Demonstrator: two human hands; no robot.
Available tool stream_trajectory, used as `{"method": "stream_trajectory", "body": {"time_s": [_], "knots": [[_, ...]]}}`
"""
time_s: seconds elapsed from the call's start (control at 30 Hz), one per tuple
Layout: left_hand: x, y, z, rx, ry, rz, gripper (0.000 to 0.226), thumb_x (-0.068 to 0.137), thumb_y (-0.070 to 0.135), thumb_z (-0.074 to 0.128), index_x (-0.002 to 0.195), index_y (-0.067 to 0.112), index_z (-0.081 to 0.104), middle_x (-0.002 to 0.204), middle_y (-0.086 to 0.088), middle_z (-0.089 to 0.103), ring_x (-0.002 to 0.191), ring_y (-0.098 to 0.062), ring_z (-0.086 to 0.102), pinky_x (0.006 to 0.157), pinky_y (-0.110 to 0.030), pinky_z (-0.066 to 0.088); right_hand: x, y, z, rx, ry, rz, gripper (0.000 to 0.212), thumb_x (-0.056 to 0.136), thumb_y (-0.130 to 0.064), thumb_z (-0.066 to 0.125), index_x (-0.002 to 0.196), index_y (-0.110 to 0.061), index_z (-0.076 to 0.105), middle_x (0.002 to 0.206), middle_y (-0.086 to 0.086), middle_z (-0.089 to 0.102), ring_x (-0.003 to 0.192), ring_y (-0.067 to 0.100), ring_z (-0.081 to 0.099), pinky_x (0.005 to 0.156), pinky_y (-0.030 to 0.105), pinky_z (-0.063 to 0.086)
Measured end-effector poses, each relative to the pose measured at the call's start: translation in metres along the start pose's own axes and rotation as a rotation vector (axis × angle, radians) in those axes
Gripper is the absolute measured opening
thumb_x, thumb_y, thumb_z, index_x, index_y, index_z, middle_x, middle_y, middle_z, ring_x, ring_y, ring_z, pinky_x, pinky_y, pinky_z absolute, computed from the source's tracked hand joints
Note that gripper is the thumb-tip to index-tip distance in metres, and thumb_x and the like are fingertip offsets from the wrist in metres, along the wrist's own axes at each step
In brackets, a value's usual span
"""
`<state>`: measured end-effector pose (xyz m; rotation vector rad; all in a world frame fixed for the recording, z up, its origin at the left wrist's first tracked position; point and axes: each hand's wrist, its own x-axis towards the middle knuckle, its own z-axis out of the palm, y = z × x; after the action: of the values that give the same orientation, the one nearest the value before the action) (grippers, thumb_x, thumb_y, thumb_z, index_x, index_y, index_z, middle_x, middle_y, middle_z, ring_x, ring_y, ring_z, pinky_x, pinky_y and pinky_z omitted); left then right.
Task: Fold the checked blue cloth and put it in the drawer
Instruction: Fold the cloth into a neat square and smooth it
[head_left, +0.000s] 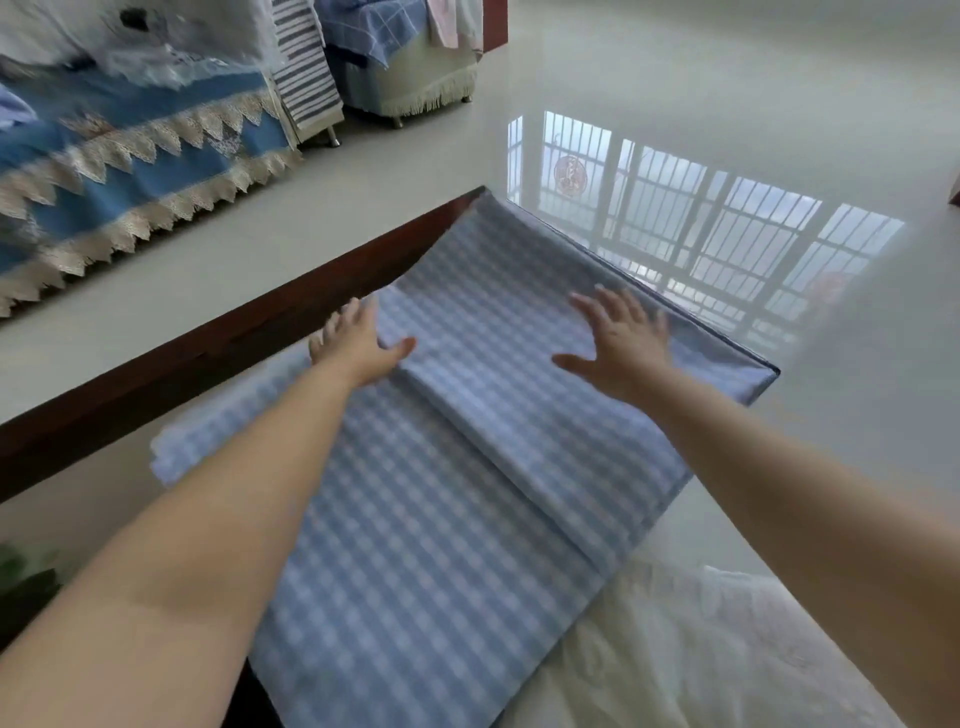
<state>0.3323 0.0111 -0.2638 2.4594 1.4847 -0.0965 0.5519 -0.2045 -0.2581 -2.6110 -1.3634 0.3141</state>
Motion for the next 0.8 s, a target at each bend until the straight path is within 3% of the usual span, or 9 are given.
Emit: {"method": "stream_trajectory", "body": {"time_s": [0.07, 0.17, 0.27, 0.37, 0.47, 0.53, 0.63, 0.7, 0.8], "knots": [[-0.025, -0.007, 0.033, -0.011, -0.024, 0.017, 0.072, 0.092, 0.064, 0.029, 0.151, 0.03, 0.007, 0.162, 0.0, 0.001, 0.147, -0.027, 0.006, 0.117, -0.053, 0.007, -0.027, -0.024, 0.032, -0.051, -0.184, -0.205, 0.085, 0.075, -0.081, 0.031, 0.148, -0.042, 0.011, 0.161, -0.005, 0.003, 0.148, 0.022, -0.006, 0.115, 0.059, -0.004], [-0.056, -0.026, 0.053, -0.037, 0.026, -0.061, 0.066, 0.093, 0.064, 0.022, 0.15, 0.033, 0.011, 0.161, 0.002, 0.005, 0.148, -0.024, 0.003, 0.116, -0.055, 0.003, -0.062, -0.043, 0.059, -0.118, -0.204, -0.419, 0.084, 0.072, -0.078, 0.0, 0.148, -0.043, 0.011, 0.16, -0.007, 0.007, 0.148, 0.022, -0.003, 0.114, 0.059, -0.006], [-0.089, -0.053, 0.056, -0.065, 0.066, -0.26, 0.067, 0.091, 0.066, 0.023, 0.149, 0.033, 0.016, 0.161, 0.001, 0.004, 0.147, -0.027, -0.002, 0.112, -0.062, 0.0, -0.074, -0.052, 0.061, -0.165, -0.21, -0.59, 0.083, 0.075, -0.079, 0.002, 0.149, -0.041, 0.004, 0.16, -0.01, 0.003, 0.148, 0.018, -0.005, 0.115, 0.059, -0.005], [-0.125, -0.076, 0.056, -0.094, 0.106, -0.481, 0.071, 0.091, 0.066, 0.026, 0.149, 0.028, 0.015, 0.16, -0.008, -0.002, 0.146, -0.038, -0.003, 0.115, -0.059, 0.004, -0.079, -0.06, 0.059, -0.211, -0.294, -0.595, 0.094, 0.071, -0.085, 0.006, 0.15, -0.034, -0.001, 0.161, -0.006, -0.005, 0.147, 0.019, -0.01, 0.115, 0.058, -0.003], [-0.144, -0.091, 0.05, -0.236, 0.207, -0.681, 0.08, 0.09, 0.058, 0.045, 0.15, 0.014, 0.015, 0.159, -0.014, -0.006, 0.144, -0.041, 0.003, 0.115, -0.053, 0.015, -0.082, -0.072, 0.058, -0.272, -0.217, -0.579, 0.078, 0.079, -0.056, 0.017, 0.149, -0.024, 0.023, 0.158, 0.007, 0.019, 0.144, 0.03, 0.021, 0.109, 0.058, 0.026], [-0.149, -0.095, 0.043, -0.387, 0.29, -0.781, 0.084, 0.088, 0.047, 0.058, 0.15, 0.01, 0.016, 0.159, -0.015, -0.002, 0.143, -0.041, 0.009, 0.112, -0.052, 0.023, -0.084, -0.083, 0.06, -0.298, -0.101, -0.604, 0.066, 0.071, -0.041, 0.041, 0.127, -0.013, 0.057, 0.125, 0.015, 0.059, 0.107, 0.037, 0.059, 0.077, 0.048, 0.05], [-0.143, -0.108, 0.03, -0.597, 0.372, -0.892, 0.084, 0.081, 0.033, 0.071, 0.145, 0.009, 0.023, 0.151, -0.018, 0.023, 0.134, -0.041, 0.03, 0.101, -0.051, 0.04, -0.085, -0.093, 0.07, -0.366, -0.025, -0.578, 0.061, 0.048, -0.033, 0.073, 0.103, -0.006, 0.07, 0.081, 0.009, 0.066, 0.063, 0.029, 0.064, 0.053, 0.031, 0.048], [-0.139, -0.12, 0.021, -0.735, 0.365, -0.929, 0.079, 0.075, 0.034, 0.076, 0.136, 0.004, 0.036, 0.139, -0.018, 0.043, 0.121, -0.039, 0.049, 0.095, -0.048, 0.047, -0.085, -0.096, 0.067, -0.393, -0.051, -0.548, 0.07, 0.061, -0.033, 0.075, 0.123, -0.003, 0.06, 0.095, 0.012, 0.069, 0.075, 0.029, 0.067, 0.065, 0.034, 0.049], [-0.146, -0.124, 0.006, -0.939, 0.228, -0.844, 0.059, 0.073, 0.039, 0.077, 0.114, 0.002, 0.056, 0.108, -0.008, 0.063, 0.096, -0.031, 0.063, 0.083, -0.039, 0.051, -0.084, -0.09, 0.067, -0.339, -0.102, -0.568, 0.064, 0.096, -0.032, 0.04, 0.15, -0.01, 0.015, 0.136, 0.012, 0.047, 0.116, 0.03, 0.054, 0.087, 0.037, 0.04]]}}
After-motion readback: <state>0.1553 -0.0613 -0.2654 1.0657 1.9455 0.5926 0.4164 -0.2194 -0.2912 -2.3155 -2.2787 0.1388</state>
